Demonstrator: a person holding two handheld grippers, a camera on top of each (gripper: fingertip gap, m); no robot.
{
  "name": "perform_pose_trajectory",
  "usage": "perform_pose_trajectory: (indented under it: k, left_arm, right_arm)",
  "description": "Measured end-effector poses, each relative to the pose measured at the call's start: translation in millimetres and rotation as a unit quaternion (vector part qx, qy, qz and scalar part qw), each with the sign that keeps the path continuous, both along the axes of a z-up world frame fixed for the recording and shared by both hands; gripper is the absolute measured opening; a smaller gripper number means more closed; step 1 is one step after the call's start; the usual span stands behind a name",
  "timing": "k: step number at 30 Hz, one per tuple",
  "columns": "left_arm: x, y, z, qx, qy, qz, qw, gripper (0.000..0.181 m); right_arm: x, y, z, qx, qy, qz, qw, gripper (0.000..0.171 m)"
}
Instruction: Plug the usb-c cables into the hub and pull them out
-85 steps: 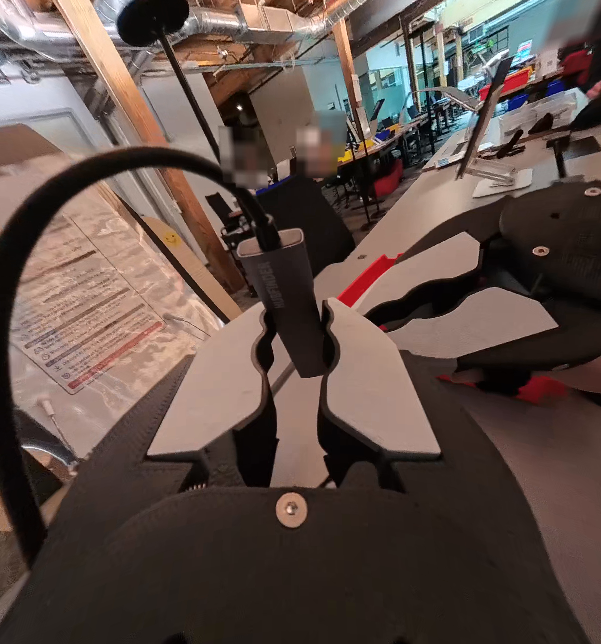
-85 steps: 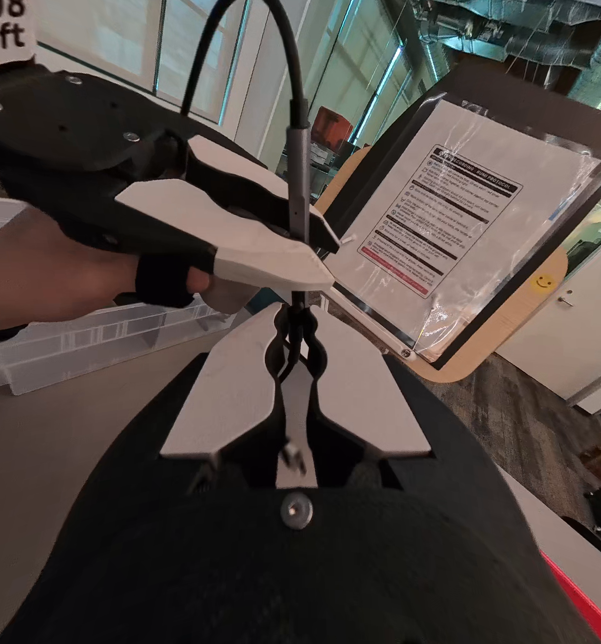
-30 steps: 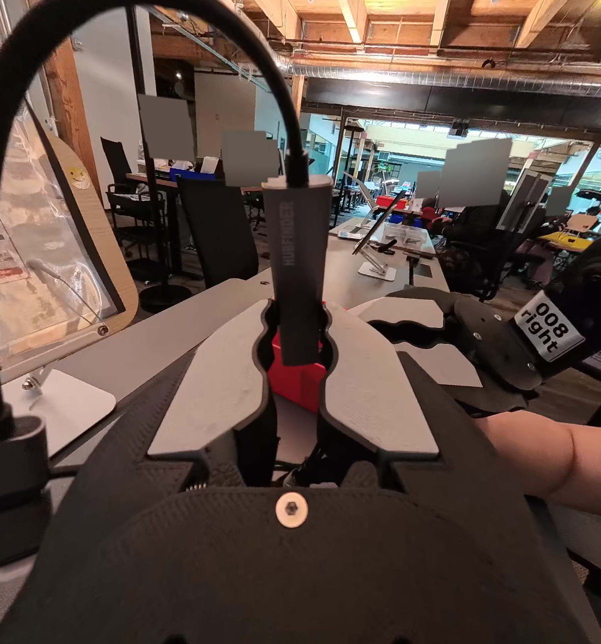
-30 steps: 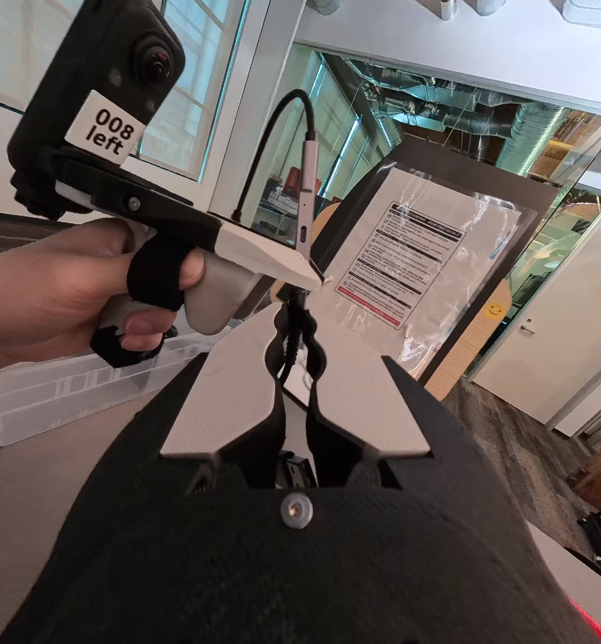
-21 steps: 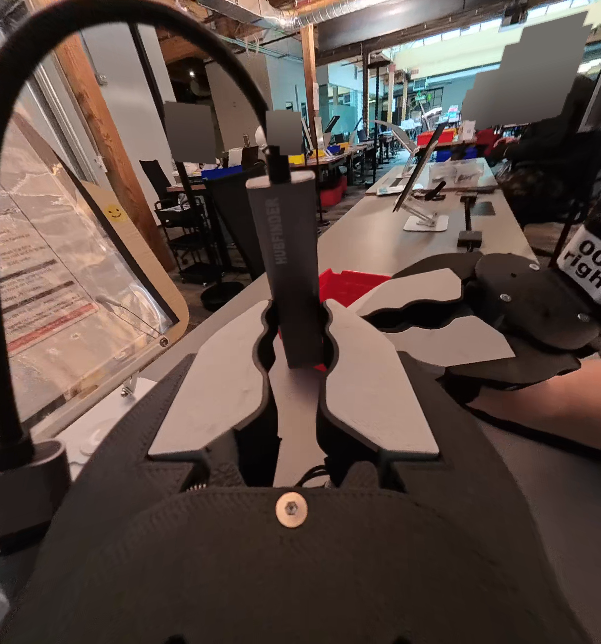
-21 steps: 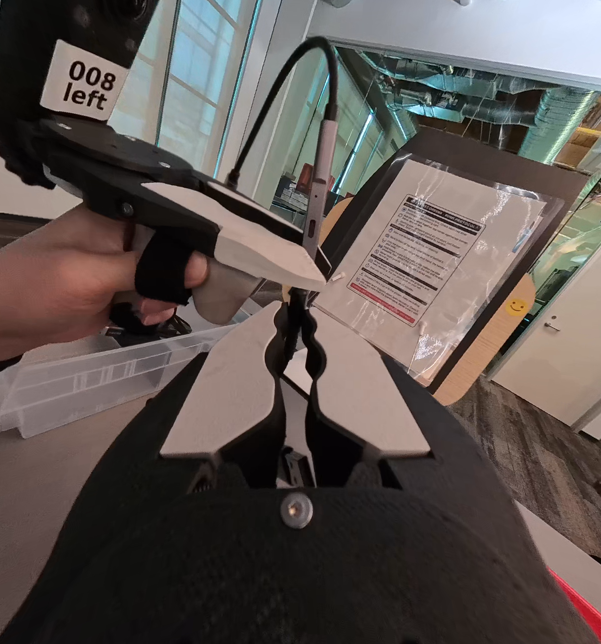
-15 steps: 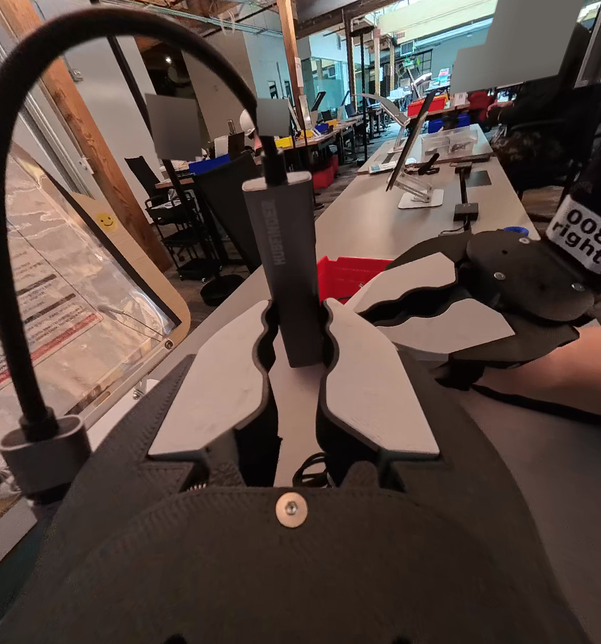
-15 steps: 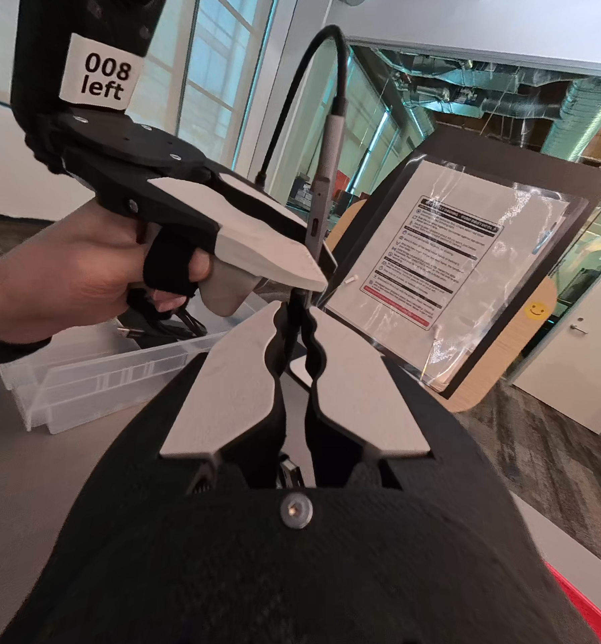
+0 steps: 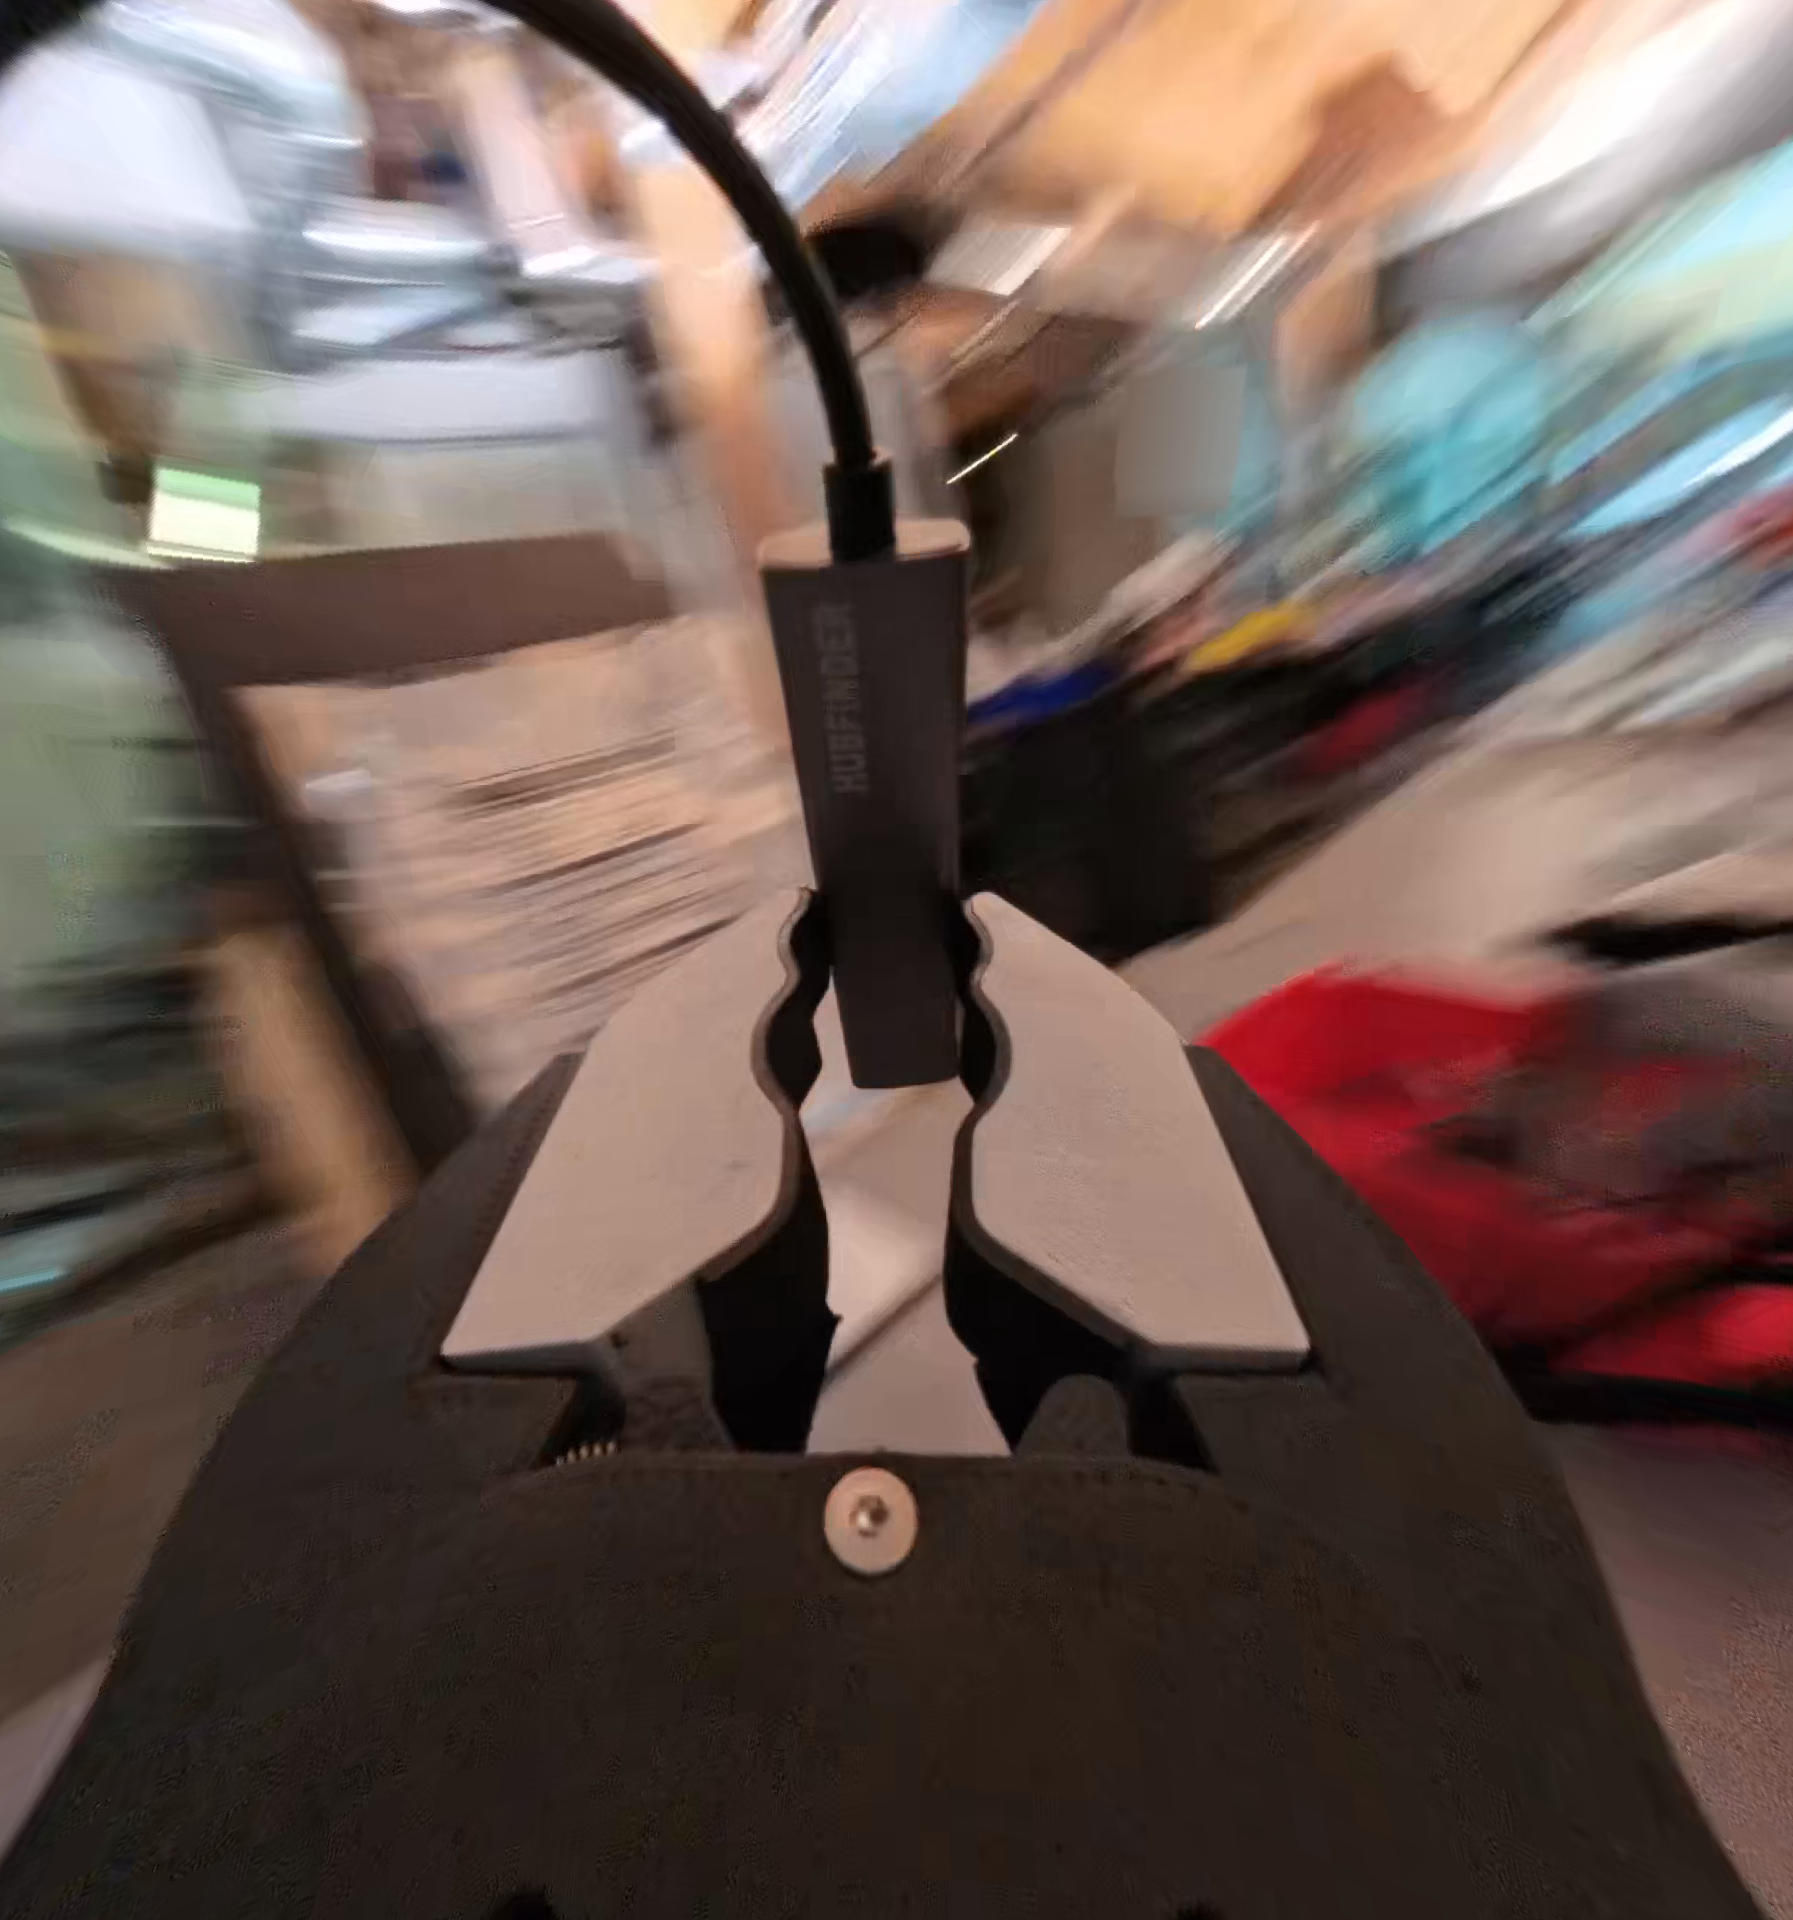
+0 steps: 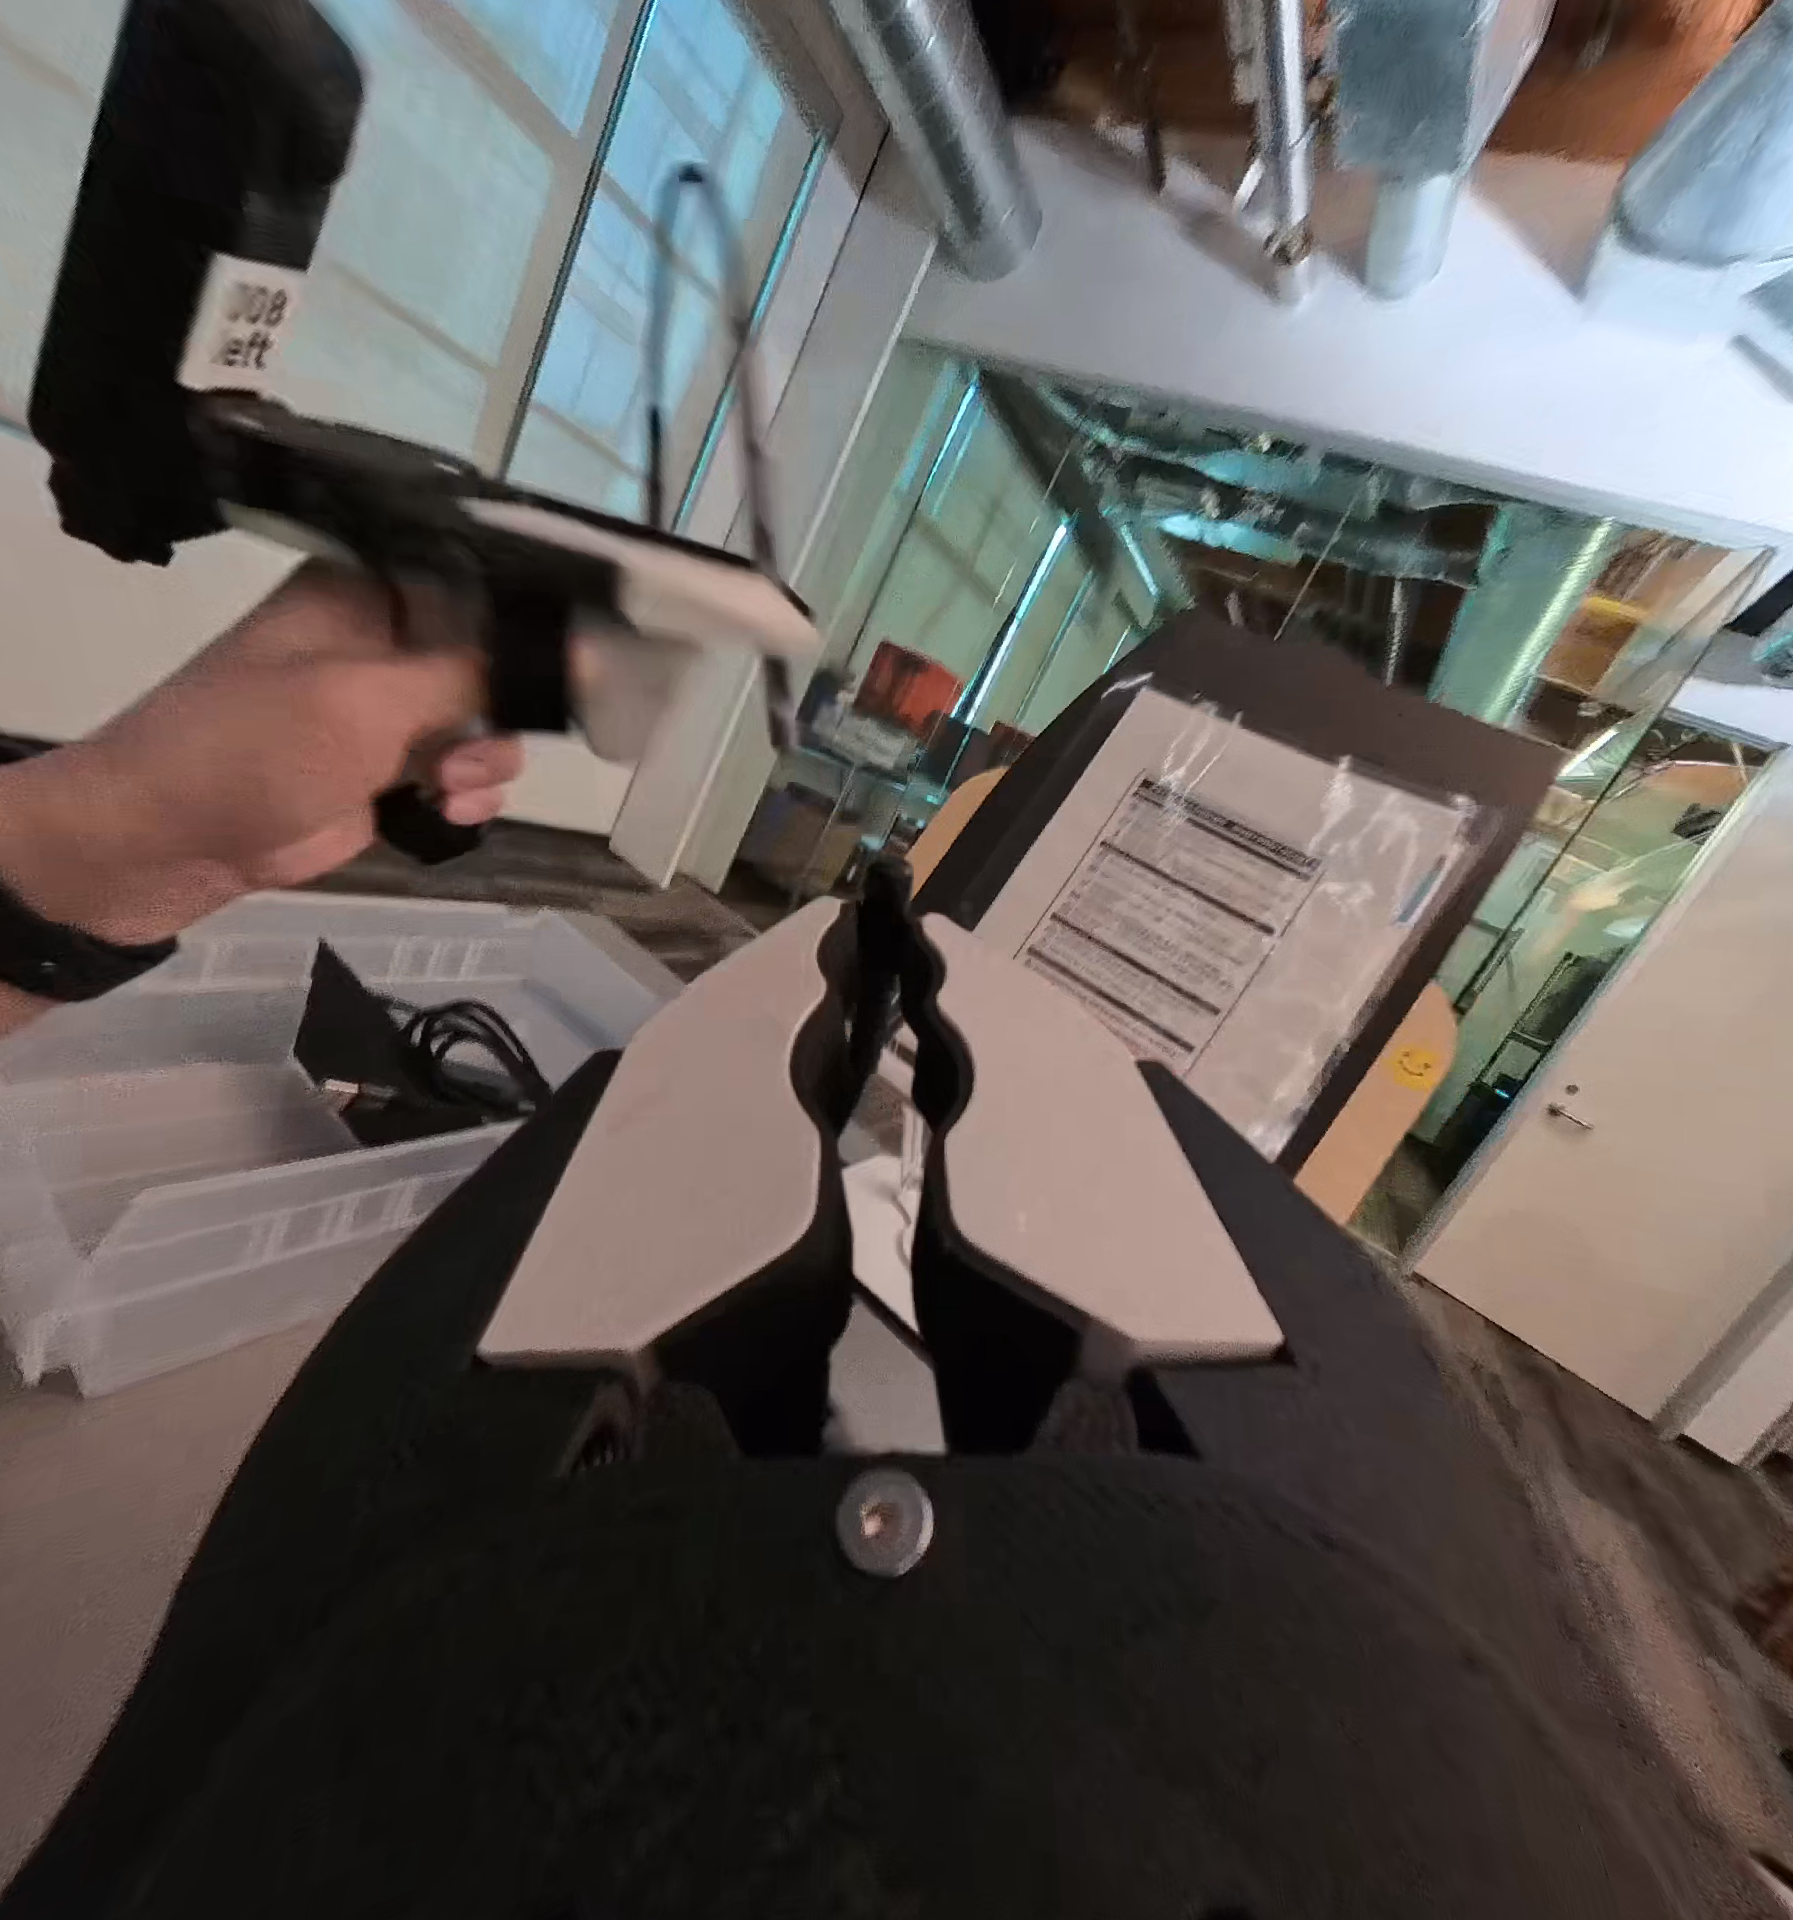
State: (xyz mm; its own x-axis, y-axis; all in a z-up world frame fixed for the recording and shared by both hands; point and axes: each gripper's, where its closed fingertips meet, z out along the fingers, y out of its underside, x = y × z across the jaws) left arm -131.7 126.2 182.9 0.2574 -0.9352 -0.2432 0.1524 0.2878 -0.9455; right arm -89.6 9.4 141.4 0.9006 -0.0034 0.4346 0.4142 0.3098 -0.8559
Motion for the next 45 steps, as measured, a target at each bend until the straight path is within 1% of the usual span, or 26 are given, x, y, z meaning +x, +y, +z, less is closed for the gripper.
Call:
perform_pose_trajectory:
  k: [1,2,3,4,5,6,8,10,13,15,17,19,22,25,27,29,30,31,32,34,36,37,39,41,44,45]
  left_arm:
    - [-15.1,-10.8,17.4,-0.075,-0.043,-0.102,0.991,0.023]
    - [-24.6,-11.7,25.1,-0.113,-0.055,-0.142,0.982,0.023]
    - [-26.6,-8.1,22.6,-0.124,-0.034,-0.136,0.982,0.023]
    - [-25.8,-6.1,17.5,-0.116,-0.009,-0.118,0.986,0.023]
    - [-24.3,-8.2,14.6,-0.101,0.001,-0.109,0.989,0.023]
    - [-22.3,-13.1,13.4,-0.089,0.001,-0.109,0.99,0.023]
    - [-14.4,-24.0,8.3,-0.077,0.013,-0.121,0.99,0.023]
    - [-1.9,-35.4,-5.3,-0.074,0.055,-0.143,0.985,0.022]
    - [11.7,-56.6,-14.9,-0.09,0.069,-0.201,0.973,0.022]
    - [19.4,-64.7,-22.1,-0.098,0.088,-0.217,0.967,0.022]
    - [24.9,-69.9,-25.7,-0.102,0.091,-0.228,0.964,0.023]
    - [29.5,-76.0,-31.7,-0.115,0.105,-0.249,0.956,0.022]
    - [34.8,-83.6,-40.7,-0.141,0.123,-0.284,0.941,0.022]
    - [37.2,-90.3,-45.1,-0.154,0.131,-0.309,0.929,0.022]
    - [39.2,-93.7,-48.7,-0.149,0.139,-0.312,0.928,0.023]
    - [41.6,-96.5,-52.1,-0.143,0.147,-0.31,0.928,0.022]
    - [42.7,-98.1,-53.6,-0.142,0.149,-0.311,0.928,0.023]
    - [43.6,-99.6,-54.8,-0.142,0.151,-0.312,0.927,0.022]
    - [44.4,-101.4,-56.0,-0.143,0.153,-0.315,0.926,0.022]
    - [45.4,-104.8,-57.6,-0.145,0.156,-0.321,0.923,0.023]
    - [46.7,-107.3,-59.2,-0.146,0.158,-0.326,0.921,0.023]
    - [47.4,-108.5,-60.2,-0.147,0.159,-0.328,0.92,0.022]
    - [49.4,-110.7,-62.5,-0.15,0.161,-0.333,0.917,0.022]
    - [51.6,-111.7,-65.5,-0.153,0.165,-0.336,0.915,0.022]
    - [55.0,-111.7,-71.6,-0.155,0.177,-0.334,0.913,0.023]
    - [55.6,-112.7,-72.9,-0.155,0.18,-0.335,0.912,0.023]
  right_arm:
    - [0.6,0.0,2.4,-0.01,0.008,0.01,1.0,0.008]
    - [-2.0,4.3,-1.1,-0.039,0.016,0.037,0.998,0.008]
    - [0.1,7.4,-2.2,-0.051,0.038,0.055,0.996,0.007]
    - [2.4,10.5,-3.8,-0.065,0.055,0.075,0.994,0.007]
    - [3.0,14.0,-9.4,-0.103,0.061,0.1,0.988,0.008]
    - [5.9,14.5,-12.7,-0.135,0.071,0.119,0.981,0.008]
    - [19.4,7.8,-9.5,-0.165,0.088,0.13,0.974,0.007]
    - [40.9,-11.4,14.6,-0.127,0.08,0.104,0.983,0.008]
    - [77.1,-54.8,45.4,-0.101,0.054,0.042,0.992,0.008]
    - [102.2,-82.4,49.5,-0.122,0.048,-0.001,0.991,0.008]
    - [125.5,-101.2,42.8,-0.155,0.062,-0.03,0.986,0.007]
    - [145.2,-106.3,24.3,-0.207,0.083,-0.045,0.974,0.008]
    - [174.5,-97.2,-3.9,-0.266,0.1,-0.086,0.955,0.008]
    - [176.6,-84.3,-16.8,-0.288,0.139,-0.044,0.946,0.008]
    - [179.3,-79.7,-18.1,-0.282,0.149,-0.03,0.947,0.008]
    - [190.9,-78.7,-28.0,-0.295,0.175,-0.025,0.939,0.008]
    - [201.5,-80.3,-41.4,-0.32,0.196,-0.032,0.926,0.008]
    - [213.4,-84.0,-61.3,-0.359,0.22,-0.043,0.906,0.008]
    - [226.8,-90.4,-85.9,-0.408,0.239,-0.062,0.879,0.008]
    - [255.0,-105.3,-131.5,-0.485,0.25,-0.111,0.831,0.008]
    - [264.2,-117.3,-167.4,-0.547,0.247,-0.102,0.794,0.008]
    - [269.3,-121.0,-180.1,-0.565,0.241,-0.102,0.783,0.009]
    - [282.8,-124.3,-196.2,-0.58,0.209,-0.12,0.778,0.011]
    - [288.7,-122.8,-201.6,-0.578,0.18,-0.125,0.786,0.012]
    - [295.2,-115.1,-197.5,-0.56,0.149,-0.136,0.804,0.013]
    - [297.3,-109.2,-191.8,-0.545,0.131,-0.142,0.816,0.013]
